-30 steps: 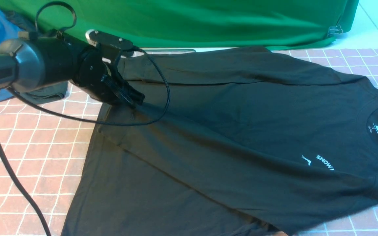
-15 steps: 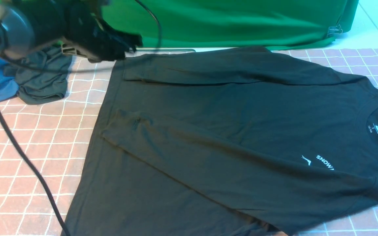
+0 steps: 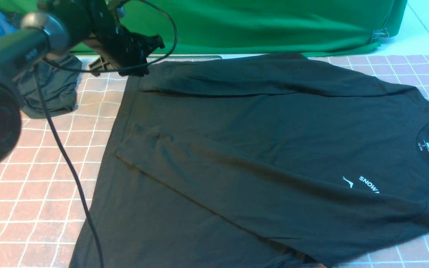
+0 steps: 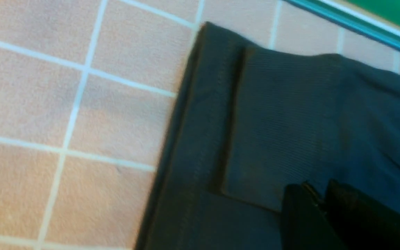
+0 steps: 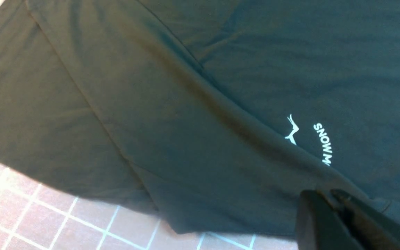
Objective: Fold a long-sleeved shirt over a pink coffee tablecloth.
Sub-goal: 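Grab the top left corner of the dark shirt with the left gripper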
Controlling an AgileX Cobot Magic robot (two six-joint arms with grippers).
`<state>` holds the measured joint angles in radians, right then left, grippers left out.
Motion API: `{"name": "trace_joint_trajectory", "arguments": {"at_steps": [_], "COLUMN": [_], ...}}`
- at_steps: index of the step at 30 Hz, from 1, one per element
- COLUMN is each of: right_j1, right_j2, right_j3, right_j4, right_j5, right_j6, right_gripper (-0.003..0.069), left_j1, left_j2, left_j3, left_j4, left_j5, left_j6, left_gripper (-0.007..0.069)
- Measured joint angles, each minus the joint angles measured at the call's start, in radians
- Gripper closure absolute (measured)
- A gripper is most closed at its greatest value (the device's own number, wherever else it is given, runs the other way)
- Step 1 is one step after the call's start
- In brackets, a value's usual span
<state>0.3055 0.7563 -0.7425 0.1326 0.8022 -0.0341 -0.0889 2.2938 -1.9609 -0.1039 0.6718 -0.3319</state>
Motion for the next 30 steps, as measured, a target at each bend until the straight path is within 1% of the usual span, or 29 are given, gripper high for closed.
{"name": "trace_joint_trajectory", "arguments": {"at_steps": [1,4,5,7,11,19,22,24,27,30], "right_j1": [0.000,0.000,0.000,0.000,0.000,0.000,0.000,0.000,0.000,0.000], "right_j2": [0.000,0.000,0.000,0.000,0.000,0.000,0.000,0.000,0.000,0.000], "right_j3": [0.000,0.000,0.000,0.000,0.000,0.000,0.000,0.000,0.000,0.000], "right_j4": [0.000,0.002,0.002,0.003,0.004,0.004,0.004,0.004,0.004,0.004], "right_j5": [0.000,0.000,0.000,0.000,0.000,0.000,0.000,0.000,0.000,0.000], "right_j6": [0.000,0.000,0.000,0.000,0.000,0.000,0.001,0.001,0.001,0.001], "right_gripper": [0.0589,0.0589,0.0589,0.0589,0.0589,0.0589,0.0589,0.0589,0.0589,0.0586], "left_j1": [0.001,0.006,0.006,0.010,0.010,0.010,0.010,0.010,0.010,0.010], "left_j2": [0.005,0.031,0.031,0.041,0.059,0.089,0.093,0.095,0.100,0.101], "left_j3": [0.000,-0.001,-0.001,-0.002,-0.006,-0.007,-0.007,-0.007,-0.009,-0.010], "left_j4": [0.004,0.026,0.028,0.029,0.029,0.029,0.029,0.029,0.024,0.012], "left_j5": [-0.003,-0.033,-0.036,-0.062,-0.090,-0.117,-0.135,-0.138,-0.139,-0.133], "left_j6": [-0.002,-0.016,-0.018,-0.028,-0.028,-0.028,-0.028,-0.020,0.011,0.033], "left_gripper": [0.0456,0.0347,0.0340,0.0262,0.0193,0.0191,0.0198,0.0218,0.0287,0.0396]}}
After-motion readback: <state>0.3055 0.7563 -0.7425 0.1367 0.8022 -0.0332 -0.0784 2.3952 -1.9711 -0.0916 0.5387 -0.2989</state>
